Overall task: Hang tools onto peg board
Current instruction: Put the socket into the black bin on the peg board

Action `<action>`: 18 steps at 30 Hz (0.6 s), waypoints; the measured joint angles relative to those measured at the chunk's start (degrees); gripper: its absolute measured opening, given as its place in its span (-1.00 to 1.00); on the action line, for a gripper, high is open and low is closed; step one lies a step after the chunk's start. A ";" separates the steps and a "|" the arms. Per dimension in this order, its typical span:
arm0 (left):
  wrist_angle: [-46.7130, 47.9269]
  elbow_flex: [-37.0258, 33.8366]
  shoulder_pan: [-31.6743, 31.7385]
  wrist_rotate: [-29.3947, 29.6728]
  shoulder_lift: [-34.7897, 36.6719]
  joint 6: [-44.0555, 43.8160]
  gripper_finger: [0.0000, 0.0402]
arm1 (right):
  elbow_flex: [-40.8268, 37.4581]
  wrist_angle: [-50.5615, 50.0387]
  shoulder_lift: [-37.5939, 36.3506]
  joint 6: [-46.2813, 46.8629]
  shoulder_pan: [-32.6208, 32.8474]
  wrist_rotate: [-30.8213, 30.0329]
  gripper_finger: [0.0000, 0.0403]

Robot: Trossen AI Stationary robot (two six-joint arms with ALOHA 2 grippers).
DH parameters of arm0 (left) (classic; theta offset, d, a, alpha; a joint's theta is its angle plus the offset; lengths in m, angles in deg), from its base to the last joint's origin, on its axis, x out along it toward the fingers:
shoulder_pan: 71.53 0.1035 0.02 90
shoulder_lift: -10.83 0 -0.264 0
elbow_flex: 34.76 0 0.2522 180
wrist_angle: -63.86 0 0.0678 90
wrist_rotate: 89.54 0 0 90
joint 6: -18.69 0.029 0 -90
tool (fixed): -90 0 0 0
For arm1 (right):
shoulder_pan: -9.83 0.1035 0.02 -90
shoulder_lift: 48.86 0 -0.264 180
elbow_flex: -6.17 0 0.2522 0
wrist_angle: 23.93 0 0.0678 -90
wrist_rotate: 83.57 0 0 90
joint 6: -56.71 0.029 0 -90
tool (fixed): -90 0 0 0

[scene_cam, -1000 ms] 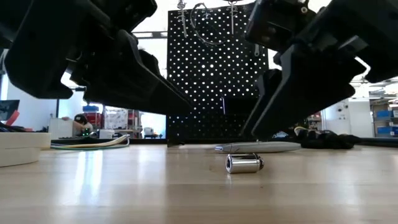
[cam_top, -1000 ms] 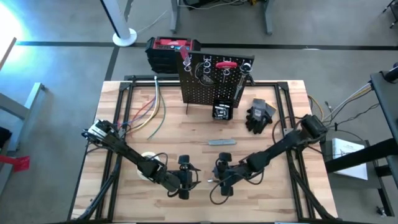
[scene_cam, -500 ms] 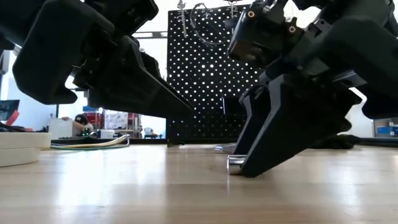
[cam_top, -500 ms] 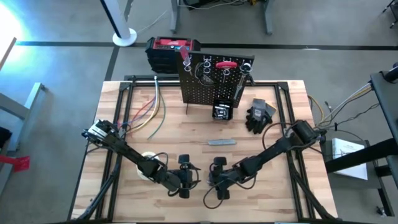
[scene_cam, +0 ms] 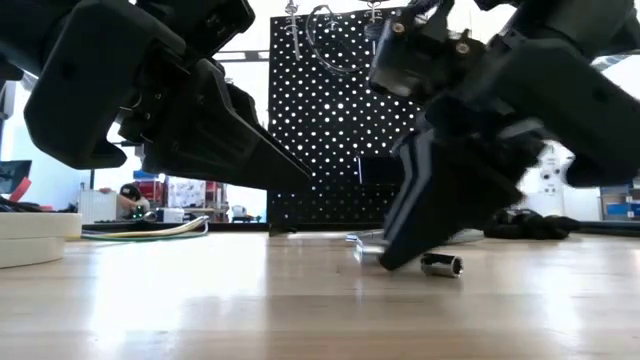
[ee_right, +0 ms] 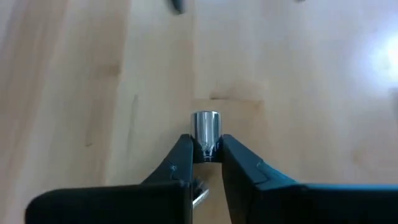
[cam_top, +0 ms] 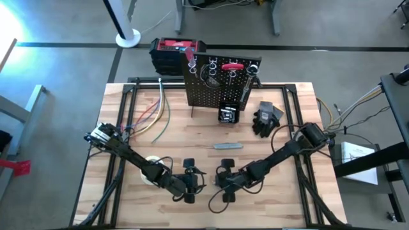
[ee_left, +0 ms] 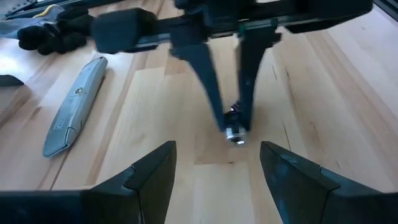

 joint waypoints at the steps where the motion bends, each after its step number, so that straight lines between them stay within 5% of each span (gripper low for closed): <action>1: 0.00 0.00 0.00 0.00 0.00 0.00 0.11 | 0.21 -0.10 -0.17 -0.25 -0.16 -0.75 -0.83; 18: 0.90 -0.07 0.46 4.10 0.00 -1.25 0.11 | 1.27 -19.13 -19.22 -1.86 -8.63 -23.09 -0.84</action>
